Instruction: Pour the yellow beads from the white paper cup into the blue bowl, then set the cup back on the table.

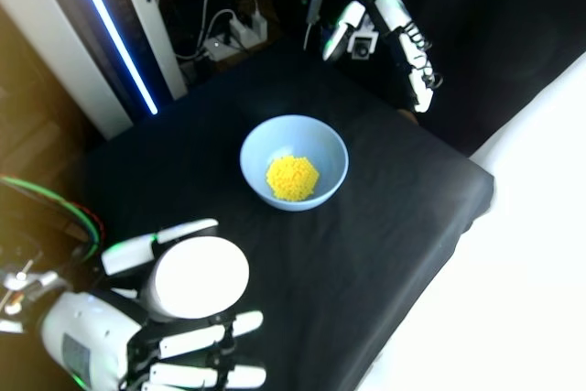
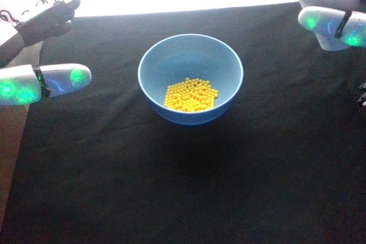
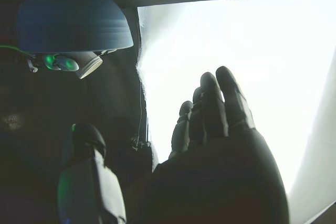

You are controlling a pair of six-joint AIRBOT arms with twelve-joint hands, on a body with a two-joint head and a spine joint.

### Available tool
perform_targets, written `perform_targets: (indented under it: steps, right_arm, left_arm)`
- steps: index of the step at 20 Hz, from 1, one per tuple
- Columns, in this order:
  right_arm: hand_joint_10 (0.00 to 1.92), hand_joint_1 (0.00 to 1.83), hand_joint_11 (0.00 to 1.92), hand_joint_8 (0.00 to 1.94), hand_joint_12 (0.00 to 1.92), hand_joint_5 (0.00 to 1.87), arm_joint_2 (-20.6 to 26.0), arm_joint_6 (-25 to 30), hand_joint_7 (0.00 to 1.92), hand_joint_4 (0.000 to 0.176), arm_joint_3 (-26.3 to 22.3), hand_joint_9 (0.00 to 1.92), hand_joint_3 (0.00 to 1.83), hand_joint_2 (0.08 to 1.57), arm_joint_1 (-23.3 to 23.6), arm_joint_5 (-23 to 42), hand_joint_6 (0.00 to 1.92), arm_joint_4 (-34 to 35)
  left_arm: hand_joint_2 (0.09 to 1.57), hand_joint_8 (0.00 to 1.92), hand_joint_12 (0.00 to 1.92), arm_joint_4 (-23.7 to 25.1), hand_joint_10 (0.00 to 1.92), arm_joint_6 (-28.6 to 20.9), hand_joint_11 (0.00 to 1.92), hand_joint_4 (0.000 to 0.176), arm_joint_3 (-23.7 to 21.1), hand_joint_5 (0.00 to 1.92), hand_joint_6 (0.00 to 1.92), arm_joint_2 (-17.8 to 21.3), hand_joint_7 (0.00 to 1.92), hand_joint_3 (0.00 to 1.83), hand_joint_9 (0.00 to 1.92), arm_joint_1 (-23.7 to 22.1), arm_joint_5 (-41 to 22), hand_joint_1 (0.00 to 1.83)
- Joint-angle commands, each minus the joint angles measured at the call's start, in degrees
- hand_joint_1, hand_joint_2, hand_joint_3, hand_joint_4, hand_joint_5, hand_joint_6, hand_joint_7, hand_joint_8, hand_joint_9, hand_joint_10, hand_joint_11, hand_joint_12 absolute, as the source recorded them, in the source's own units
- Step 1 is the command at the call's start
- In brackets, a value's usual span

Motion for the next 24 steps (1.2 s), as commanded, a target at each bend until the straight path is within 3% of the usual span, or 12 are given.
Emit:
perform_targets:
  steps: [1, 4, 5, 7, 9, 10, 12, 13, 16, 19, 23, 24]
  right_arm:
    - [0.0, 0.44, 0.0, 0.0, 0.5, 0.72, 0.3, 0.9, 0.36, 0.003, 0.4, 0.19, 0.0, 0.81, 0.0, 6.8, 0.0, 1.1]
    - [0.0, 0.41, 0.0, 0.0, 0.52, 0.7, 0.2, 0.9, 0.37, 0.014, 0.5, 0.19, 0.0, 0.82, -0.2, 6.6, 0.0, 1.0]
    - [0.0, 0.38, 0.0, 0.0, 0.53, 0.66, 0.2, 0.9, 0.36, 0.001, 0.5, 0.19, 0.01, 0.84, -0.5, 6.6, 0.0, 1.0]
    - [0.0, 0.28, 0.0, 0.0, 0.41, 0.64, -0.1, 0.9, 0.39, 0.052, 0.8, 0.21, 0.0, 0.9, -1.1, 6.1, 0.0, 1.0]
    - [0.0, 0.2, 0.0, 0.0, 0.4, 0.59, -0.3, 0.9, 0.38, 0.051, 1.2, 0.21, 0.01, 0.93, -1.7, 6.1, 0.0, 0.9]
    - [0.0, 0.12, 0.0, 0.0, 0.42, 0.54, -0.3, 0.8, 0.36, 0.057, 1.3, 0.2, 0.01, 0.96, -2.0, 6.1, 0.0, 0.6]
    - [0.0, 0.0, 0.0, 0.0, 0.57, 0.44, -0.1, 0.3, 0.32, 0.112, 1.4, 0.19, 0.0, 0.98, -2.3, 6.1, 0.0, -0.1]
    - [0.0, 0.0, 0.0, 0.0, 0.57, 0.44, -0.1, -0.6, 0.32, 0.112, 1.4, 0.19, 0.0, 0.98, -2.3, 6.1, 0.0, -0.3]
    - [0.0, 0.0, 0.0, 0.0, 0.47, 0.35, 0.0, -1.9, 0.35, 0.17, 1.5, 0.18, 0.0, 0.96, -2.3, 6.1, 0.0, -1.3]
    - [0.01, 0.0, 0.0, 0.01, 0.57, 0.3, 0.2, -4.0, 0.35, 0.154, 1.6, 0.21, 0.0, 0.97, -2.3, 6.2, 0.0, -3.4]
    - [0.01, 0.0, 0.0, 0.0, 0.5, 0.29, 0.4, -4.7, 0.37, 0.176, 1.5, 0.22, 0.0, 0.98, -2.3, 6.3, 0.0, -4.8]
    - [0.01, 0.53, 0.0, 0.02, 0.69, 0.6, 0.4, -4.7, 0.52, 0.083, 1.4, 0.28, 0.0, 1.04, -2.4, 6.4, 0.06, -4.8]
  left_arm:
    - [0.92, 0.0, 0.56, -1.0, 0.0, -0.5, 0.06, 0.056, 0.0, 0.05, 0.0, 0.1, 0.14, 0.0, 0.3, -0.3, -6.9, 0.38]
    - [0.92, 0.01, 0.56, -1.0, 0.0, -0.5, 0.06, 0.051, -0.1, 0.06, 0.0, 0.1, 0.16, 0.0, 0.31, -0.3, -7.0, 0.38]
    - [0.93, 0.0, 0.56, -1.0, 0.0, -0.5, 0.06, 0.048, -0.1, 0.06, 0.0, 0.1, 0.15, 0.0, 0.32, -0.3, -7.0, 0.37]
    - [0.91, 0.0, 0.56, -1.0, 0.0, -0.5, 0.05, 0.067, -0.1, 0.06, 0.0, 0.1, 0.15, 0.0, 0.31, -0.3, -6.9, 0.37]
    - [0.92, 0.01, 0.56, -1.0, 0.01, -0.5, 0.05, 0.06, -0.1, 0.06, 0.0, 0.0, 0.17, 0.0, 0.32, -0.3, -6.9, 0.36]
    - [0.92, 0.01, 0.56, -1.0, 0.01, -0.5, 0.05, 0.081, -0.1, 0.06, 0.0, 0.0, 0.17, 0.0, 0.33, -0.3, -6.9, 0.34]
    - [0.92, 0.01, 0.56, -1.0, 0.0, -0.5, 0.05, 0.082, -0.1, 0.07, 0.0, 0.0, 0.18, 0.0, 0.32, -0.3, -6.9, 0.34]
    - [0.92, 0.01, 0.56, -1.0, 0.0, -0.5, 0.05, 0.082, -0.1, 0.07, 0.0, -0.2, 0.18, 0.0, 0.32, -0.3, -6.9, 0.34]
    - [0.95, 0.0, 0.65, -1.0, 0.0, -0.5, 0.0, 0.09, 0.1, 0.06, 0.0, -0.5, 0.16, 0.0, 0.33, -0.3, -7.0, 0.33]
    - [0.94, 0.0, 0.63, -1.0, 0.0, -0.5, 0.0, 0.089, 0.4, 0.06, 0.0, -1.1, 0.18, 0.0, 0.33, 0.1, -7.1, 0.35]
    - [0.93, 0.0, 0.7, -1.0, 0.0, -0.7, 0.0, 0.085, 0.6, 0.07, 0.0, -1.4, 0.2, 0.0, 0.33, 0.5, -7.2, 0.34]
    - [0.94, 0.0, 0.71, -1.0, 0.0, -0.8, 0.0, 0.079, 0.6, 0.07, 0.0, -1.4, 0.2, 0.0, 0.33, 0.5, -7.3, 0.36]
